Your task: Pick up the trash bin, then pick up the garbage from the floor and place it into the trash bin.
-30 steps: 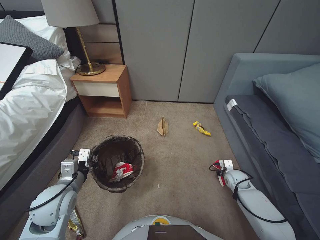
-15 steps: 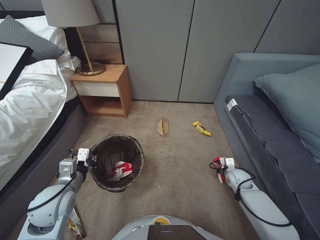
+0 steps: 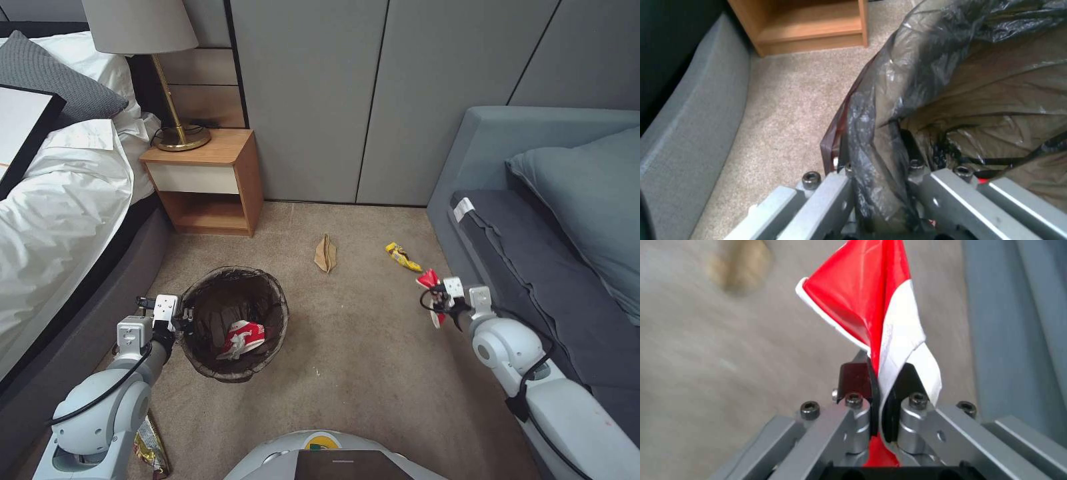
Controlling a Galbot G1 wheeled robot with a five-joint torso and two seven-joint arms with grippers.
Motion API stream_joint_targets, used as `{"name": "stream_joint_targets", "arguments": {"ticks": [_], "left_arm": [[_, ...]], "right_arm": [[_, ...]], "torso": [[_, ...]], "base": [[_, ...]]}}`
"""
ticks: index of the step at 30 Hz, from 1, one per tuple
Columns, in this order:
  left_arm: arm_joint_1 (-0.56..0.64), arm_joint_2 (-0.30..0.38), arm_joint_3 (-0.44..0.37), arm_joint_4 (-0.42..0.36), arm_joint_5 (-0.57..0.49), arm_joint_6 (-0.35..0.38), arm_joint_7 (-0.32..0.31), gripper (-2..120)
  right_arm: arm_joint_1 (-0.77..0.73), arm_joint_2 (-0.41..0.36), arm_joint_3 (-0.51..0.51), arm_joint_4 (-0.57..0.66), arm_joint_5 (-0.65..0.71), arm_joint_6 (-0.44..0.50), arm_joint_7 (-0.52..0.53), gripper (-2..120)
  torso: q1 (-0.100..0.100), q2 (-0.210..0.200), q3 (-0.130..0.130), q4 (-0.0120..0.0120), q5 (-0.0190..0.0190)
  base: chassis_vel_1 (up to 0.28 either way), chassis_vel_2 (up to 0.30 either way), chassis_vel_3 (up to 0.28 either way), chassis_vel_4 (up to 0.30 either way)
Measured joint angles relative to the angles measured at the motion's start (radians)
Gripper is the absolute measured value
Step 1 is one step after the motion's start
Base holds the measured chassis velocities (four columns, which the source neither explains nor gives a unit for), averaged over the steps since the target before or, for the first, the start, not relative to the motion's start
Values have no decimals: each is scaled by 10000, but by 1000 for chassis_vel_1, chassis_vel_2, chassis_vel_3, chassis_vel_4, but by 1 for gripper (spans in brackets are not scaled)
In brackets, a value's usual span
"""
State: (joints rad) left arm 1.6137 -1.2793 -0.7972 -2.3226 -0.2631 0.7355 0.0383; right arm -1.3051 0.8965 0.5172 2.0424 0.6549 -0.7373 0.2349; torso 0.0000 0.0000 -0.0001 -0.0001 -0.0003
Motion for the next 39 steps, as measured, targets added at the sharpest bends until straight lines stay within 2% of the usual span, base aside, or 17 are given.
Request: {"name": "stream_joint_targets", "arguments": {"ticks": [1, 4, 9, 16, 22, 25, 26, 28, 29, 31, 33, 35, 36, 39], "left_arm": [[0, 0, 0, 0, 0, 0, 0, 0], [-17, -24, 61, 24, 20, 0, -1, 0], [-35, -30, 98, 39, 35, 0, -1, 0], [100, -66, 150, -46, 120, 0, 0, 0], [143, -48, 208, -103, 164, 0, 94, 0], [97, 35, 311, -107, 186, 0, 183, 0], [97, 35, 311, -107, 186, 0, 183, 0], [-22, 165, 400, -20, 207, 0, 362, 0], [-22, 165, 400, -20, 207, 0, 362, 0], [-128, 274, 415, 76, 248, 0, 473, 0], [-148, 286, 415, 92, 252, 0, 483, 0], [-252, 354, 415, 188, 258, 0, 538, 0], [-252, 354, 415, 188, 258, 0, 538, 0], [-374, 410, 399, 327, 262, 0, 552, 0]], "right_arm": [[0, 0, 0, 0, 0, 0, 0, 0], [446, -361, -377, 1058, 699, -3, 25, 0], [958, -764, -819, 1623, 1472, -4, -171, 0], [2817, -1901, -2103, 2519, 2842, -2, -642, 0], [4231, -2382, -2726, 2774, 3573, 4, -1018, 0], [5171, -2725, -2997, 2757, 3617, 457, -2038, 0], [5171, -2725, -2997, 2757, 3617, 457, -2038, 0], [5733, -3013, -3180, 2747, 3705, 1187, -3348, 0], [5733, -3013, -3180, 2747, 3705, 1187, -3348, 0], [6256, -3124, -3659, 2656, 3875, 1626, -4128, 0], [6393, -3129, -3806, 2620, 3926, 1681, -4215, 0], [7197, -3054, -4733, 2417, 4275, 1887, -4361, 0], [7197, -3054, -4733, 2417, 4275, 1887, -4361, 0], [8474, -2691, -6326, 2154, 5156, 1999, -4239, 0]], "torso": [[0, 0, 0, 0, 0], [0, 0, 0, 4, 2], [0, 0, 0, 0, 4], [0, 0, 1, 1, 3], [0, 0, 1, 2, 3], [0, 0, 1, 2, 2], [0, 0, 1, 2, 2], [0, 0, 1, 0, 2], [0, 0, 1, 0, 2], [0, 0, 1, -1, 3], [0, 0, 1, -1, 2], [0, 0, 1, 0, 2], [0, 0, 1, 0, 2], [0, 0, 1, 2, 2]], "base": [[0, 0, 0, 0], [0, 0, 0, 0], [0, 0, 0, 0], [0, 0, 0, 0], [0, 0, 0, 0], [0, 0, 0, 0], [0, 0, 0, 0], [0, 0, 0, 0], [0, 0, 0, 0], [0, 0, 0, 0], [0, 0, 0, 0], [0, 0, 0, 0], [0, 0, 0, 0], [0, 0, 0, 0]]}}
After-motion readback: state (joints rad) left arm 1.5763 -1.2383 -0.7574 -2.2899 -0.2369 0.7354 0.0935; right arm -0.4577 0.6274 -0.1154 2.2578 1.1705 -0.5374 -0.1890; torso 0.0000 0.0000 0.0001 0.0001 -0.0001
